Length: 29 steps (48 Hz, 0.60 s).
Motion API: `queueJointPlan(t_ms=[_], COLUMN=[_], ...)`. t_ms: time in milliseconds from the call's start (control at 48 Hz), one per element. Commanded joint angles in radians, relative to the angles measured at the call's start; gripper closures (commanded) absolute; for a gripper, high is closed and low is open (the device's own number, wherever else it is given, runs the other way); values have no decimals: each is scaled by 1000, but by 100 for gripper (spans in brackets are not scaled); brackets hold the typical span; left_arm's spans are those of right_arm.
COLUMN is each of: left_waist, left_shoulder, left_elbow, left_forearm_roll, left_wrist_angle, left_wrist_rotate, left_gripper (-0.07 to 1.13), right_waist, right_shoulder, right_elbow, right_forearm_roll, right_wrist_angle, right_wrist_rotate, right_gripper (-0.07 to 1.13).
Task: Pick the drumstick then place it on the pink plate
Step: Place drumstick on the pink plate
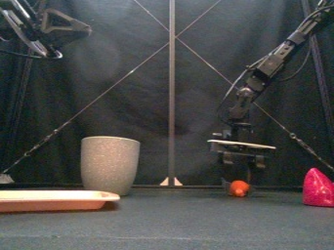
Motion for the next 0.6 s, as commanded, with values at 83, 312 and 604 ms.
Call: queueJointPlan(t_ms=[83,312,604], left_waist=[-2,0,2], left_shoulder=[2,0,2], left_elbow=[-18,-18,-17], left_forearm_roll=[5,3,14], left_wrist_angle=[-9,-9,-8], left_wrist_rotate=[2,2,3], left_gripper=[104,104,104], right_waist=[15,117,374], right_shoulder=[-14,-60,-71], right_elbow=[-18,-94,-239], right_forearm_roll=[2,-31,-210], right_wrist_angle=[0,-8,-34], right_wrist_rotate=[-2,-8,-9], right_gripper=[40,41,41])
